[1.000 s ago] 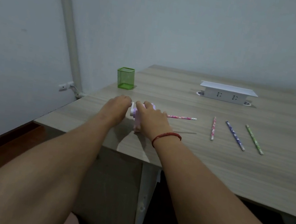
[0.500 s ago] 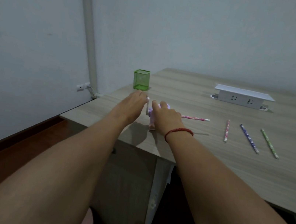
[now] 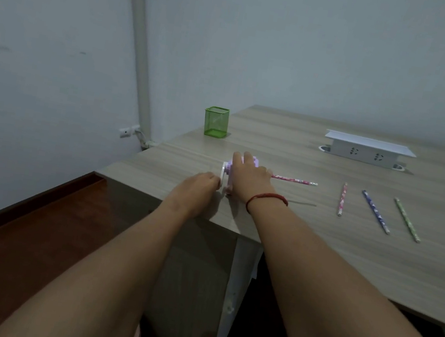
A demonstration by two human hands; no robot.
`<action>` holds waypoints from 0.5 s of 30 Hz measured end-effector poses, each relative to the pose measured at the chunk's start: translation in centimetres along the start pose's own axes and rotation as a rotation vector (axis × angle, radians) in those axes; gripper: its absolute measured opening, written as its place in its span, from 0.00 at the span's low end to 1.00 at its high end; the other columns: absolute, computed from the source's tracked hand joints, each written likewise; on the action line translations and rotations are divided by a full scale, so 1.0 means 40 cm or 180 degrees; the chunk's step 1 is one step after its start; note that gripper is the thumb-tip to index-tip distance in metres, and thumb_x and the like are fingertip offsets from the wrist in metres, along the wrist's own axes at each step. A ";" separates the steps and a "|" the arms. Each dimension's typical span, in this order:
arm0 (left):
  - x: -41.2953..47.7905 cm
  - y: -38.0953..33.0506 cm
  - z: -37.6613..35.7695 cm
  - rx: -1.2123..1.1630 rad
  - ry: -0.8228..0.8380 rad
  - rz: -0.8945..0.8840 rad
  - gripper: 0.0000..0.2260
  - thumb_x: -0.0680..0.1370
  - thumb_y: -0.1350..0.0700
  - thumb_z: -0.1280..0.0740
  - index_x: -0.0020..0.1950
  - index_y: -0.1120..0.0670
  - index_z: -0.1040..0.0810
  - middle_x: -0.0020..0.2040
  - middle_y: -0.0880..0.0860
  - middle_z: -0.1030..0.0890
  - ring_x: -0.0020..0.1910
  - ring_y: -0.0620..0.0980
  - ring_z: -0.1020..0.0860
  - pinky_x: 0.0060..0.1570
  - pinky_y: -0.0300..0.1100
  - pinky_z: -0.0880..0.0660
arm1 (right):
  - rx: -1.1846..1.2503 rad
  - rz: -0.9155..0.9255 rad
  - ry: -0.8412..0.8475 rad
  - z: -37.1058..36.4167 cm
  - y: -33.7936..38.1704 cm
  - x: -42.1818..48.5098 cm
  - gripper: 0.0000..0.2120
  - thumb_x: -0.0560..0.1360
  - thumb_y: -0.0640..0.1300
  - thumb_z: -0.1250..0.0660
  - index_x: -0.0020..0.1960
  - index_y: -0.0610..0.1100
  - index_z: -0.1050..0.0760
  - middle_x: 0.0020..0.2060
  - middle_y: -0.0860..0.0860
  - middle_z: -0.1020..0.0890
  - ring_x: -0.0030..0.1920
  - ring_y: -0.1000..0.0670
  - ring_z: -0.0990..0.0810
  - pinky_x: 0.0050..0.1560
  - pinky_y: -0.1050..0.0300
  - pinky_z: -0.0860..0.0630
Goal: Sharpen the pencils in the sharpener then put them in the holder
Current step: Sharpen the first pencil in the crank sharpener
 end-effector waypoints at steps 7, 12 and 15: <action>0.036 0.033 -0.003 -0.0011 0.0178 -0.0066 0.08 0.79 0.57 0.38 0.56 0.54 0.23 0.54 0.54 0.20 0.51 0.52 0.22 0.52 0.44 0.25 | 0.0168 -0.0002 0.0076 0.000 -0.006 0.006 0.27 0.76 0.46 0.32 0.71 0.43 0.39 0.69 0.44 0.33 0.66 0.38 0.28 0.64 0.39 0.32; 0.062 0.043 -0.025 0.0067 0.0286 -0.0095 0.06 0.78 0.55 0.36 0.52 0.53 0.22 0.51 0.53 0.20 0.47 0.50 0.22 0.50 0.43 0.25 | 0.0258 0.0177 0.0078 -0.001 -0.014 0.002 0.34 0.72 0.49 0.28 0.72 0.44 0.40 0.69 0.44 0.33 0.65 0.37 0.28 0.65 0.37 0.32; 0.089 0.041 -0.030 0.0262 0.0406 -0.0103 0.06 0.76 0.55 0.33 0.52 0.54 0.22 0.51 0.54 0.20 0.49 0.51 0.21 0.54 0.47 0.23 | 0.0220 0.0218 0.0030 -0.003 -0.019 0.006 0.36 0.71 0.51 0.28 0.73 0.44 0.40 0.69 0.44 0.33 0.64 0.37 0.27 0.65 0.38 0.31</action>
Point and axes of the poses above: each hand's wrist, its own x-axis towards the middle knuckle, its own z-axis out of the back of the hand, y = z × x, the point moved 3 cm from there along x, towards the middle knuckle
